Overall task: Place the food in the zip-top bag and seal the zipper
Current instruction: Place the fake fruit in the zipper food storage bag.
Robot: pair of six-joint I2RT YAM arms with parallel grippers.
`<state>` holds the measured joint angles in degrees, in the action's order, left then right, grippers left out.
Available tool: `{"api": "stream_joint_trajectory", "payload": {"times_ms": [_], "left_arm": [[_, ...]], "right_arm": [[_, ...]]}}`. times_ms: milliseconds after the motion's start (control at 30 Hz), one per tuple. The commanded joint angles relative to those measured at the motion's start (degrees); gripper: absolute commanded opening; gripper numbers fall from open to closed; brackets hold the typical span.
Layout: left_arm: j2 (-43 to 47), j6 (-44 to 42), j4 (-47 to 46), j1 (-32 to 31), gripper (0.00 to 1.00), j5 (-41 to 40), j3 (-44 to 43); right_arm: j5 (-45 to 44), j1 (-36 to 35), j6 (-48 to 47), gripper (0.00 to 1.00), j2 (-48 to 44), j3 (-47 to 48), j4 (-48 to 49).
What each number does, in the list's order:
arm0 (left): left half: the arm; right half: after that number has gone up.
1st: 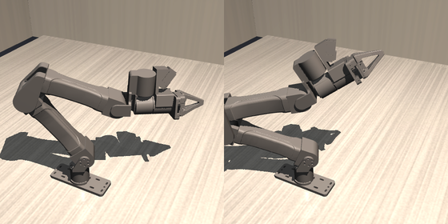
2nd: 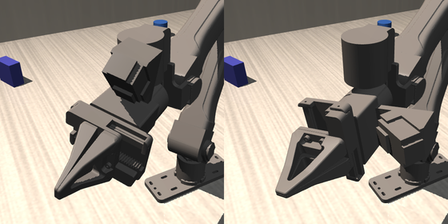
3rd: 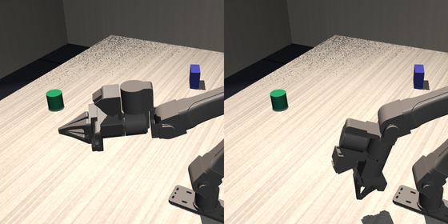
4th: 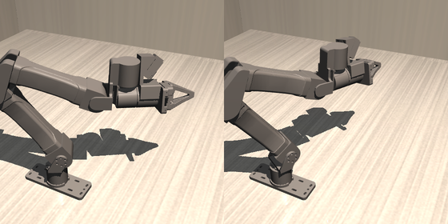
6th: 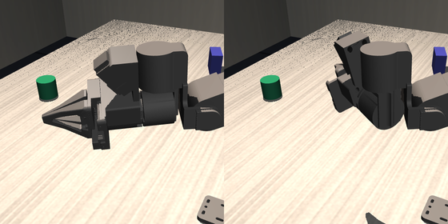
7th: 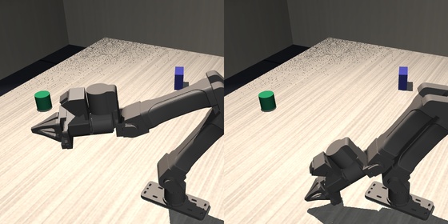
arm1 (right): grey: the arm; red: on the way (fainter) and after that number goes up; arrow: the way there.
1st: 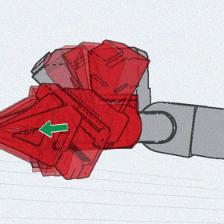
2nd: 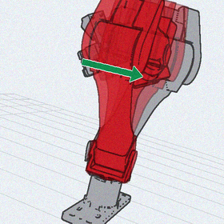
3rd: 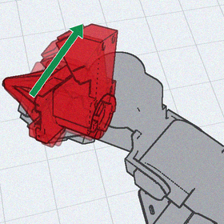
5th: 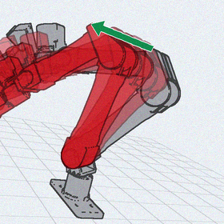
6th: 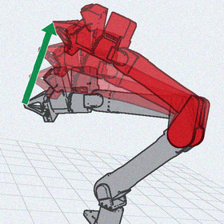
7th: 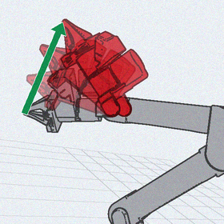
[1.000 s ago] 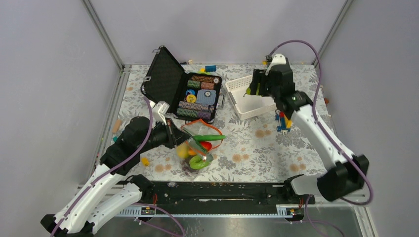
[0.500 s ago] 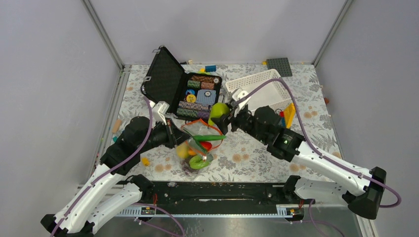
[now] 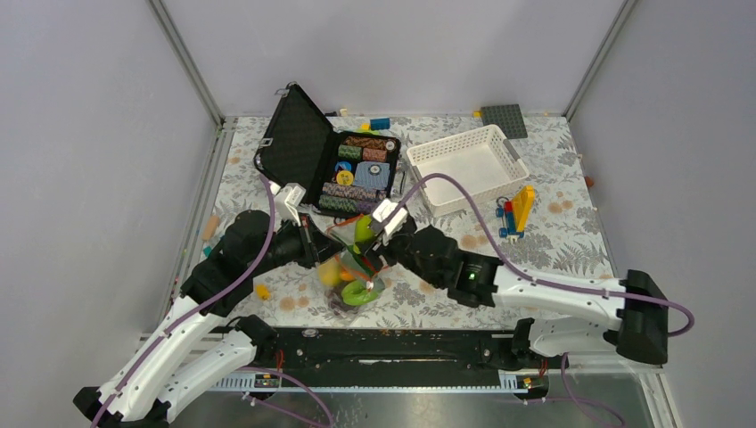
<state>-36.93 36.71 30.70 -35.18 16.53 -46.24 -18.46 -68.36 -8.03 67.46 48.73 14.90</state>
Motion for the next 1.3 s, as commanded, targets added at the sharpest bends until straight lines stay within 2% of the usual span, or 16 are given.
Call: {"api": "stream_joint_trajectory", "payload": {"times_ms": [0,100,167,367,633,867,1100,1267], "left_arm": [[0.65,0.39,-5.21,0.21,0.01,2.07,-1.42],[1.26,0.21,-5.15,0.22,0.02,2.28,-1.25],[1.42,0.27,-5.08,0.20,0.02,1.88,-1.07],[1.33,0.85,-5.31,0.20,0.02,-0.11,-0.59],[1.49,0.63,-6.40,0.20,0.03,1.85,-0.38],[2.19,0.18,-7.32,0.21,0.02,3.90,0.31],[2.87,0.18,-7.52,0.22,0.02,4.18,0.36],[3.33,0.36,-7.05,0.24,0.02,2.69,0.45]], "right_arm": [[-13.80,-2.03,-2.81,0.25,4.56,2.22,6.32],[-17.65,-2.09,-2.57,0.27,6.54,2.79,6.50],[-16.23,-2.04,-1.06,0.30,6.57,2.42,6.65],[2.84,-2.04,3.22,0.41,4.52,1.20,3.16],[15.14,-2.07,3.05,0.60,5.83,2.88,1.61],[11.95,-2.05,4.39,0.74,10.63,7.43,-1.59],[10.94,-2.09,5.69,1.00,12.44,9.71,-6.15],[9.61,-2.05,6.62,1.00,10.64,9.80,-8.28]]}}
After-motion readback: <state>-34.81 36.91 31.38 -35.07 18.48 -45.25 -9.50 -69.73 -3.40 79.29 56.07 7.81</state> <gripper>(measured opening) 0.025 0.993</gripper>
